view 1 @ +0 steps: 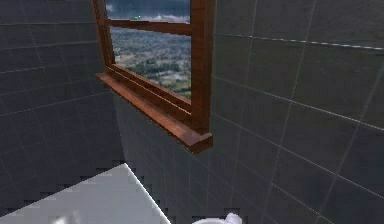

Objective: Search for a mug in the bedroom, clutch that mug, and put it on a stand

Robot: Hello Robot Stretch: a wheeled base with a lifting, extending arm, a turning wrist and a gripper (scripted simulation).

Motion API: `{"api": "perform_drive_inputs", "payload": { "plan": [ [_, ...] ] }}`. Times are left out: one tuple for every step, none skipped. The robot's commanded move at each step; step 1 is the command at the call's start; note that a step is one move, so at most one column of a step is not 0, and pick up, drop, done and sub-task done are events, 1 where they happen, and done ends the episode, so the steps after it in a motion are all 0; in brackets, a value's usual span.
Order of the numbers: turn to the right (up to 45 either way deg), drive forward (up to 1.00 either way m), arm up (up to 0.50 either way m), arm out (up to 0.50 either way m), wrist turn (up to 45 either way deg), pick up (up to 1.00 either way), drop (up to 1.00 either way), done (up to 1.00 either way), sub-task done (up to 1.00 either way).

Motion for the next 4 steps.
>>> {"api": "perform_drive_inputs", "payload": {
  "plan": [
    [-45.0, 0.00, 0.00, 0.00, 0.0, 0.00, 0.00, 0.00, 0.00],
    [-45.0, 0.00, 0.00, 0.00, 0.0, 0.00, 0.00, 0.00, 0.00],
    [-33.0, 0.00, 0.00, 0.00, 0.0, 0.00, 0.00, 0.00, 0.00],
    [0.0, 0.15, 0.00, 0.00, 0.0, 0.00, 0.00, 0.00, 0.00]
  ]
}}
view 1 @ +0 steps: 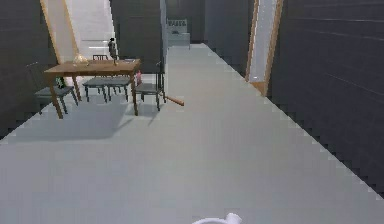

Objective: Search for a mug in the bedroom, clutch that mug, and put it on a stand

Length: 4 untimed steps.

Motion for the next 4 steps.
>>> {"api": "perform_drive_inputs", "payload": {
  "plan": [
    [6.0, 0.00, 0.00, 0.00, 0.0, 0.00, 0.00, 0.00, 0.00],
    [0.0, 1.00, 0.00, 0.00, 0.0, 0.00, 0.00, 0.00, 0.00],
    [0.0, 1.00, 0.00, 0.00, 0.0, 0.00, 0.00, 0.00, 0.00],
    [0.0, 0.95, 0.00, 0.00, 0.0, 0.00, 0.00, 0.00, 0.00]
  ]
}}
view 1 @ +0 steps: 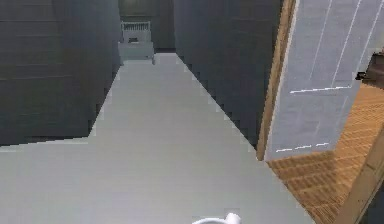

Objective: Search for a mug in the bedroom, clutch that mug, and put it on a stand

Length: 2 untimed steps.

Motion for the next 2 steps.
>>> {"api": "perform_drive_inputs", "payload": {
  "plan": [
    [-12.0, 0.00, 0.00, 0.00, 0.0, 0.00, 0.00, 0.00, 0.00],
    [0.0, 0.70, 0.00, 0.00, 0.0, 0.00, 0.00, 0.00, 0.00]
  ]
}}
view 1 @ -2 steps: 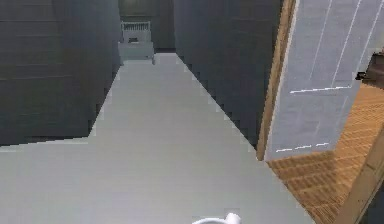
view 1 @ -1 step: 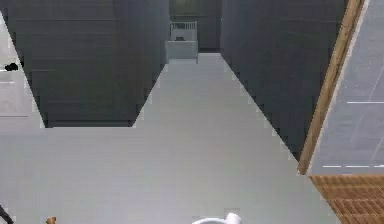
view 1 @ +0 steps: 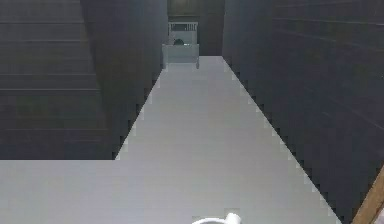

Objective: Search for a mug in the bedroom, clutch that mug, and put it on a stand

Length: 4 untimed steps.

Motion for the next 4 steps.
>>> {"api": "perform_drive_inputs", "payload": {
  "plan": [
    [-42.0, 0.00, 0.00, 0.00, 0.0, 0.00, 0.00, 0.00, 0.00],
    [0.0, 1.00, 0.00, 0.00, 0.0, 0.00, 0.00, 0.00, 0.00],
    [-15.0, 0.00, 0.00, 0.00, 0.0, 0.00, 0.00, 0.00, 0.00],
    [0.0, 0.10, 0.00, 0.00, 0.0, 0.00, 0.00, 0.00, 0.00]
  ]
}}
